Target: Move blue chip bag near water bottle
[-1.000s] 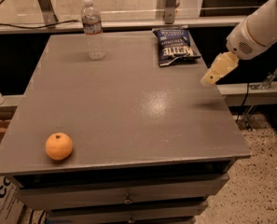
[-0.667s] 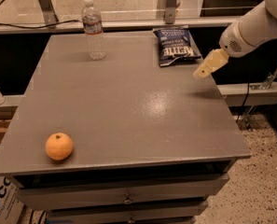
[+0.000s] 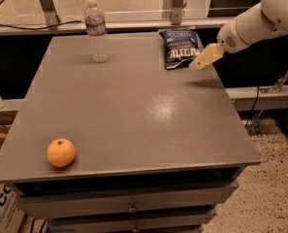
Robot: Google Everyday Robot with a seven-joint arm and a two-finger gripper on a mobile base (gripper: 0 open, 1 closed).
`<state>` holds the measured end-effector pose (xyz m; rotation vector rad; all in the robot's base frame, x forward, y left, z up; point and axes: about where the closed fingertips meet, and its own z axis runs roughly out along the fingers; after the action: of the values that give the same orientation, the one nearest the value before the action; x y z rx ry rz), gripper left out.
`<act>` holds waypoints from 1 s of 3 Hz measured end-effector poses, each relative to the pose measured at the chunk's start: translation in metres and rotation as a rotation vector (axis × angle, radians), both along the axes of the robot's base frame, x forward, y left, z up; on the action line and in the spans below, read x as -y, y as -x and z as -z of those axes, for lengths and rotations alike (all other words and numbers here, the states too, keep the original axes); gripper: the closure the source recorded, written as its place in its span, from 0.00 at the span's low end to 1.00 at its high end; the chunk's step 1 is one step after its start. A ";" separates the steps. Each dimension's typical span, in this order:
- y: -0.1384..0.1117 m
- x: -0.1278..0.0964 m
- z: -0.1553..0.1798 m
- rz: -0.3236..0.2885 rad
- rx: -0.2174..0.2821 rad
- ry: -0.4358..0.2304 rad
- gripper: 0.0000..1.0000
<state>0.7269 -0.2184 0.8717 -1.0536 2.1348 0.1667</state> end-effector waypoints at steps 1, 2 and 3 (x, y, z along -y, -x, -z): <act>-0.017 -0.010 0.002 -0.001 0.007 -0.029 0.00; -0.029 -0.017 0.008 0.005 -0.003 -0.053 0.00; -0.036 -0.026 0.017 0.016 -0.023 -0.083 0.00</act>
Offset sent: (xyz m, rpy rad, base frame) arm 0.0442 0.0208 -0.0101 0.0823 0.0108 -0.0241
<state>0.7630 -0.1926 0.8546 -0.9904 2.1374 0.2582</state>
